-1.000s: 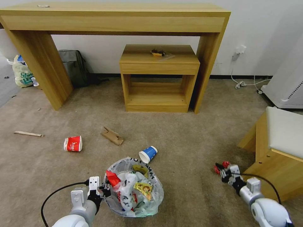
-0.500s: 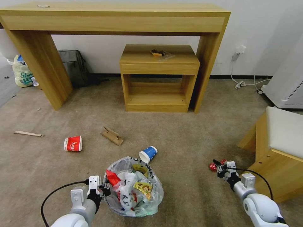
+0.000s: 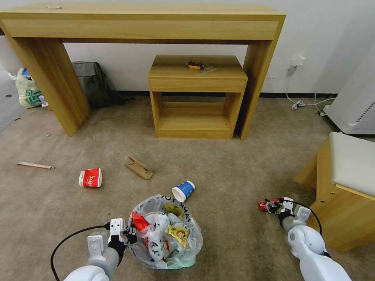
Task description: Pick up the trash bin and place the garbage on the floor into it.
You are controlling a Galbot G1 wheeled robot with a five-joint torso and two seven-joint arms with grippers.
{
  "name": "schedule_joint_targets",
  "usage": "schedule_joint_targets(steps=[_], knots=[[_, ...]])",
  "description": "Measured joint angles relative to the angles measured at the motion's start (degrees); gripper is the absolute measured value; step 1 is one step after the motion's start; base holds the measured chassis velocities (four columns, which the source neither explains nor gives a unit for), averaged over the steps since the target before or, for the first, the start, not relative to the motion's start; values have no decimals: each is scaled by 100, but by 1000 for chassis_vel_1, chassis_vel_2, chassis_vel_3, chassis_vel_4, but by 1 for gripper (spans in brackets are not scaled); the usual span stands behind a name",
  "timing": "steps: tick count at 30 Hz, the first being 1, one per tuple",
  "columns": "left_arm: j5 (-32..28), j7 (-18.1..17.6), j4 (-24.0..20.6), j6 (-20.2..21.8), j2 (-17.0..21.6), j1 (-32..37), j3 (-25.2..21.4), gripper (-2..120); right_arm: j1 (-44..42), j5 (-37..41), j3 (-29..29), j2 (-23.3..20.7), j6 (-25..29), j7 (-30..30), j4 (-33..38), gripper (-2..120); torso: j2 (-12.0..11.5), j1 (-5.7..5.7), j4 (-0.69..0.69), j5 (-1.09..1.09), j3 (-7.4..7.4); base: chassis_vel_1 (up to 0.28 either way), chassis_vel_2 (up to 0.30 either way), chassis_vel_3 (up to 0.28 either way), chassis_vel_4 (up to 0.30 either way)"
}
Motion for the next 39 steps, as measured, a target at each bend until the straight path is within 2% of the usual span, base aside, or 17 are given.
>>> schedule_joint_targets(steps=[2,3,6,7,10,11,15,23,25,27,29,32,33,37,39], knots=[[19,2,15,0,-15,-7,7,0,151,501,-26,14,-154,257,-123,72,0,0,0,-1,0,0,0,0,0],[19,2,15,0,-15,-7,7,0,151,501,-26,14,-154,257,-123,72,0,0,0,-1,0,0,0,0,0],[53,9,26,0,-34,-8,18,0,372,908,-91,30,-200,536,-395,85,0,0,0,0,0,0,0,0,0],[53,9,26,0,-34,-8,18,0,372,908,-91,30,-200,536,-395,85,0,0,0,0,0,0,0,0,0],[74,14,33,-3,-47,-1,24,0,524,1112,-152,31,-205,764,-586,97,0,0,0,0,0,0,0,0,0],[74,14,33,-3,-47,-1,24,0,524,1112,-152,31,-205,764,-586,97,0,0,0,0,0,0,0,0,0],[95,25,45,-9,-55,13,26,0,806,1481,-294,37,-168,1401,-898,100,0,0,0,0,0,0,0,0,0],[99,48,54,-11,-50,20,25,0,1157,1570,-463,101,23,1505,-1467,100,0,0,0,0,0,0,0,0,0],[99,59,54,-12,-39,28,19,0,1242,1548,-493,121,60,1490,-1614,99,0,0,0,0,0,0,0,0,0],[96,73,55,-16,-23,39,6,0,1355,1432,-536,134,191,1370,-1828,91,0,0,0,0,0,0,0,0,0],[94,77,55,-17,-18,40,6,0,1397,1390,-562,136,241,1327,-1903,89,0,0,0,-1,0,0,0,0,0],[90,82,59,-20,-17,39,6,0,1501,1327,-603,148,329,1254,-2064,75,1,0,1,0,0,0,0,0,0],[90,82,59,-20,-17,39,6,0,1501,1327,-603,148,329,1254,-2064,75,1,0,1,0,0,0,0,0,0],[79,84,64,-21,-12,39,5,0,1559,1304,-642,150,384,1146,-2198,55,1,0,0,0,0,0,0,0,0],[76,84,64,-21,-11,38,4,0,1565,1303,-644,151,387,1134,-2208,53,0,0,0,0,0,0,0,0,0]])
